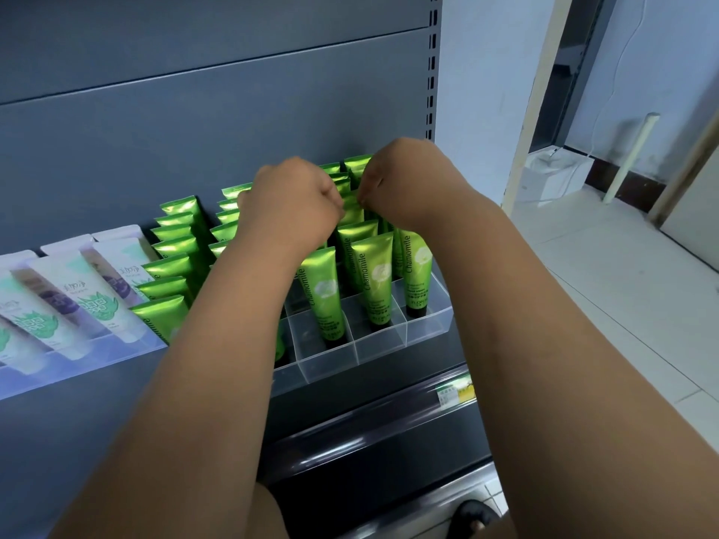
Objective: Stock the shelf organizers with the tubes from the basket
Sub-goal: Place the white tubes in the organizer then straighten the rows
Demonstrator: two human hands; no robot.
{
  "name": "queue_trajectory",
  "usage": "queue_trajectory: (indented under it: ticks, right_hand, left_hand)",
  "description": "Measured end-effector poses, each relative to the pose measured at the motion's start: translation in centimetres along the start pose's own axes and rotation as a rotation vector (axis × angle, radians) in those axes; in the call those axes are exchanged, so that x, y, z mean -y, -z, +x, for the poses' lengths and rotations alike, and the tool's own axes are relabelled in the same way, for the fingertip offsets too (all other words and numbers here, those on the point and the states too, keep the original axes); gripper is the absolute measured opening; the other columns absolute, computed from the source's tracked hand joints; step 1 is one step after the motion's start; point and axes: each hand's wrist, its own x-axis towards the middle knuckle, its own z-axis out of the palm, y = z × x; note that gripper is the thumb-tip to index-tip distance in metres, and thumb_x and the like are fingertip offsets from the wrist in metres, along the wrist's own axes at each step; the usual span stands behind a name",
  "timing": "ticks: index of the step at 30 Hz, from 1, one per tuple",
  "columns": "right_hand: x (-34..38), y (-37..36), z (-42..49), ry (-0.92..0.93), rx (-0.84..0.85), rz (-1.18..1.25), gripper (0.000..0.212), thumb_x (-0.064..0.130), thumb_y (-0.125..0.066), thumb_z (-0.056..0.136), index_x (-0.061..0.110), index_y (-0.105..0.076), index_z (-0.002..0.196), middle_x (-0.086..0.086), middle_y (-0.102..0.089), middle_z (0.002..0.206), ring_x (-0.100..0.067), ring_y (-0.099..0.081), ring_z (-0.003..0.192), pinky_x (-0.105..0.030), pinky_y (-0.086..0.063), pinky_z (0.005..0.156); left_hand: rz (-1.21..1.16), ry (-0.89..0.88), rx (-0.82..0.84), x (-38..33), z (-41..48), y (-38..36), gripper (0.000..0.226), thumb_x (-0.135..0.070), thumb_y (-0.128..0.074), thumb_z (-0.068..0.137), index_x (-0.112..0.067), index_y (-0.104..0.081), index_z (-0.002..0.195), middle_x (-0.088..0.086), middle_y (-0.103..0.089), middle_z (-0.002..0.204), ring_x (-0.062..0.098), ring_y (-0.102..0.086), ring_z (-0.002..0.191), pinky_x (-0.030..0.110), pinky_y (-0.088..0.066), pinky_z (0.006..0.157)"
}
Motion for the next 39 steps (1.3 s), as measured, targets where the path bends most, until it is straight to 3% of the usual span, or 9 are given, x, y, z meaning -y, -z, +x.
queue_trajectory:
  ticks: [3, 8, 16, 24, 27, 30, 33, 36, 39]
  right_hand:
    - [-0.2, 0.2, 0.0, -0.016, -0.010, 0.000, 0.030, 0.026, -0.050, 0.076, 0.024, -0.078, 0.084, 0.001, -0.073, 0.084, -0.024, -0.068, 0.082, -0.038, -0.061, 0.076]
    - [-0.3, 0.4, -0.1, -0.019, -0.009, 0.003, 0.034, 0.028, -0.046, 0.072, 0.023, -0.078, 0.083, 0.001, -0.072, 0.083, -0.024, -0.067, 0.081, -0.038, -0.060, 0.075]
    - [-0.5, 0.7, -0.3, 0.001, 0.025, -0.011, 0.020, 0.024, -0.059, 0.076, 0.018, -0.077, 0.080, 0.000, -0.073, 0.081, -0.023, -0.068, 0.080, -0.040, -0.062, 0.074]
    - [-0.7, 1.1, -0.6, 0.006, 0.039, 0.022, 0.014, 0.026, -0.067, 0.079, 0.018, -0.078, 0.081, -0.002, -0.074, 0.084, -0.023, -0.069, 0.082, -0.041, -0.061, 0.076]
    - [-0.6, 1.2, -0.7, 0.010, 0.053, 0.013, 0.014, 0.025, -0.067, 0.081, 0.017, -0.078, 0.083, -0.003, -0.074, 0.087, -0.024, -0.069, 0.084, -0.041, -0.061, 0.078]
    - [-0.8, 1.7, -0.8, -0.011, 0.038, 0.049, 0.013, 0.025, -0.070, 0.082, 0.016, -0.079, 0.085, -0.003, -0.075, 0.087, -0.023, -0.069, 0.084, -0.040, -0.061, 0.078]
    - [-1.2, 2.4, -1.2, -0.029, -0.003, 0.120, 0.010, 0.025, -0.071, 0.084, 0.019, -0.079, 0.086, 0.000, -0.075, 0.086, -0.017, -0.067, 0.075, -0.040, -0.061, 0.075]
    - [-1.2, 2.9, -1.8, -0.020, -0.032, 0.182, 0.010, 0.021, -0.070, 0.086, 0.019, -0.080, 0.087, 0.000, -0.075, 0.087, -0.009, -0.062, 0.064, -0.039, -0.061, 0.070]
    - [-1.2, 3.2, -2.1, -0.022, -0.033, 0.204, 0.009, 0.022, -0.071, 0.086, 0.019, -0.080, 0.088, 0.001, -0.076, 0.089, -0.012, -0.064, 0.070, -0.039, -0.061, 0.074]
  left_hand:
    - [-0.031, -0.021, -0.004, -0.1, -0.3, -0.3, 0.019, -0.029, -0.073, 0.079, -0.039, -0.071, 0.063, -0.016, -0.060, 0.065, 0.035, -0.065, 0.095, 0.055, -0.054, 0.090]
    - [-0.041, -0.048, -0.029, 0.1, -0.2, -0.5, 0.023, -0.031, -0.071, 0.079, -0.043, -0.067, 0.060, -0.019, -0.063, 0.072, 0.033, -0.065, 0.095, 0.054, -0.055, 0.088]
    - [-0.121, -0.056, -0.048, 0.4, -0.5, -0.8, 0.016, -0.033, -0.073, 0.081, -0.042, -0.072, 0.067, -0.020, -0.064, 0.074, 0.037, -0.065, 0.096, 0.052, -0.057, 0.084]
    - [-0.129, -0.034, -0.035, 0.3, -0.8, -0.7, 0.016, -0.029, -0.073, 0.084, -0.037, -0.073, 0.070, -0.018, -0.055, 0.061, 0.044, -0.065, 0.096, 0.052, -0.058, 0.083]
    - [-0.105, -0.035, -0.041, 0.3, -0.9, -0.6, 0.016, -0.028, -0.072, 0.086, -0.035, -0.073, 0.071, -0.018, -0.056, 0.062, 0.038, -0.065, 0.090, 0.049, -0.058, 0.081]
    - [-0.118, -0.035, -0.043, 0.3, -0.9, -0.4, 0.013, -0.027, -0.073, 0.085, -0.033, -0.074, 0.073, -0.018, -0.056, 0.059, 0.024, -0.057, 0.072, 0.041, -0.058, 0.074]
    - [-0.135, -0.033, -0.046, 0.5, -1.0, -0.4, 0.012, -0.026, -0.074, 0.085, -0.032, -0.074, 0.074, -0.018, -0.057, 0.060, 0.016, -0.051, 0.061, 0.035, -0.053, 0.069]
    - [-0.139, -0.026, -0.046, 0.6, -1.1, -0.3, 0.012, -0.024, -0.075, 0.084, -0.032, -0.074, 0.075, -0.018, -0.058, 0.063, 0.015, -0.051, 0.060, 0.034, -0.052, 0.068]
    - [-0.132, -0.028, -0.039, 0.3, -1.1, 0.0, 0.006, -0.027, -0.076, 0.085, -0.031, -0.074, 0.080, -0.017, -0.052, 0.060, 0.018, -0.049, 0.062, 0.032, -0.047, 0.067]
